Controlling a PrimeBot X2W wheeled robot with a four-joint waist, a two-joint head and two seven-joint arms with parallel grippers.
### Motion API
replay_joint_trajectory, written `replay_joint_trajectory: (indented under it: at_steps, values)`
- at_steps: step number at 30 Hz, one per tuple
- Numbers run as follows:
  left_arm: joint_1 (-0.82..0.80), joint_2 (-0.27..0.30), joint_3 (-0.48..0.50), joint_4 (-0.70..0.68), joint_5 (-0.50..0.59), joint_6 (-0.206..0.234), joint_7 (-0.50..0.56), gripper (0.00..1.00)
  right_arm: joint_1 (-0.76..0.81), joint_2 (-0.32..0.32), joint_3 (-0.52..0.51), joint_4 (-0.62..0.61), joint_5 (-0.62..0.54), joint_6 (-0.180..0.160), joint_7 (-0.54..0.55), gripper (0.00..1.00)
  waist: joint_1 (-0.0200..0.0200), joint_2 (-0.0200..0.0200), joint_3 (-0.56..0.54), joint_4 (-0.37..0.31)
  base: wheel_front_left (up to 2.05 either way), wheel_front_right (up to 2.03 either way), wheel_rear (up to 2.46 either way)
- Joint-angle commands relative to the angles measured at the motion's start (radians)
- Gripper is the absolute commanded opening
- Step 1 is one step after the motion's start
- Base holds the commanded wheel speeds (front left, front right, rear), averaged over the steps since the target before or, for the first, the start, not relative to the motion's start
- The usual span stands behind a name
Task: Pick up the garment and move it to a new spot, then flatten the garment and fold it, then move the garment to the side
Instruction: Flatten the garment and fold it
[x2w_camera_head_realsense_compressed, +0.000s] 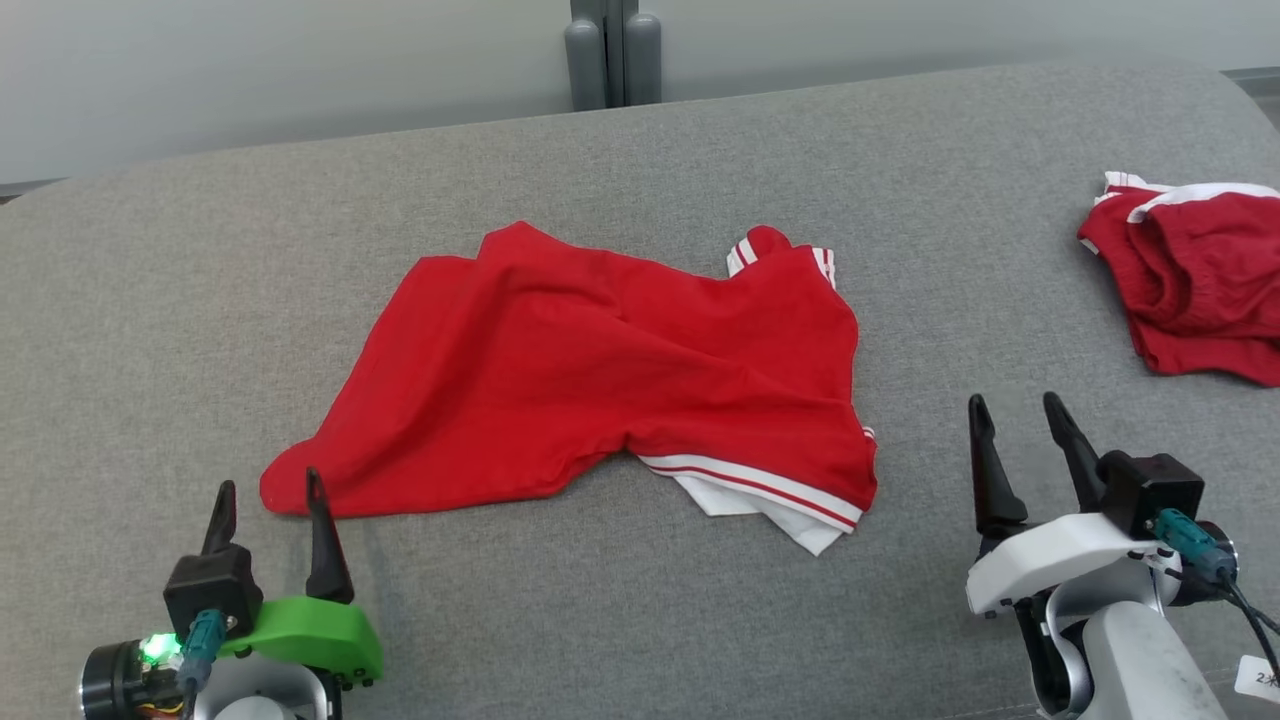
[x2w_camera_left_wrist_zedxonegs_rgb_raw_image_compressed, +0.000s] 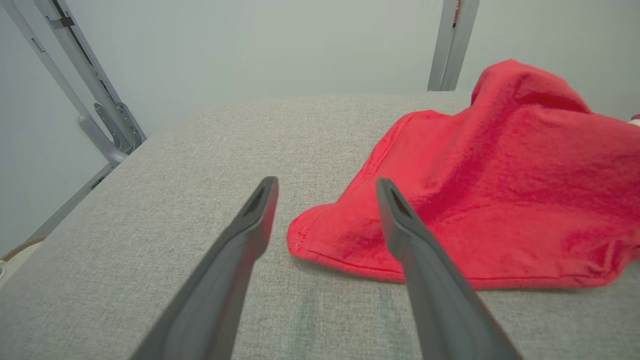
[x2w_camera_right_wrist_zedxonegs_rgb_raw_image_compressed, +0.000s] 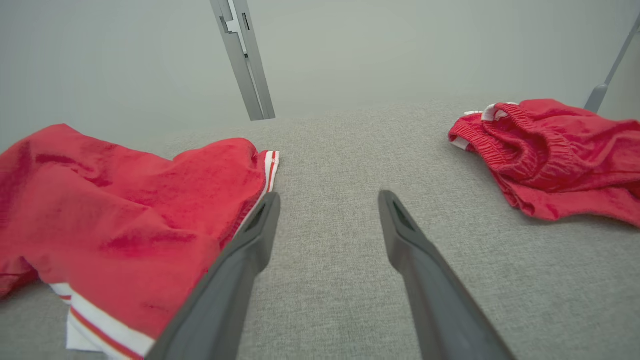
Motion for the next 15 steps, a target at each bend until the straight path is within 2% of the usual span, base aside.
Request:
replay_joint_trajectory:
  at_steps: [1, 9, 15]
  values:
    - [0.022, -0.004, 0.003, -0.015, 0.019, -0.006, -0.003, 1.0, 0.015, -0.001, 0.016, 0.006, 0.002, -0.002, 0.004, 1.0, 0.0, 0.0, -0.005, 0.005, 0.0, 0.0, 0.0]
    - [0.039, -0.053, -0.01, -0.079, 0.077, -0.033, -0.003, 1.0, -0.002, -0.002, 0.182, 0.08, 0.029, -0.002, 0.087, 1.0, 0.0, 0.0, -0.009, 0.038, 0.0, 0.0, 0.0]
    - [0.04, -0.076, -0.007, -0.082, 0.095, -0.052, -0.003, 1.0, -0.055, -0.002, 0.221, 0.179, 0.033, -0.002, 0.12, 0.99, 0.0, 0.0, -0.009, 0.073, 0.0, 0.0, 0.0]
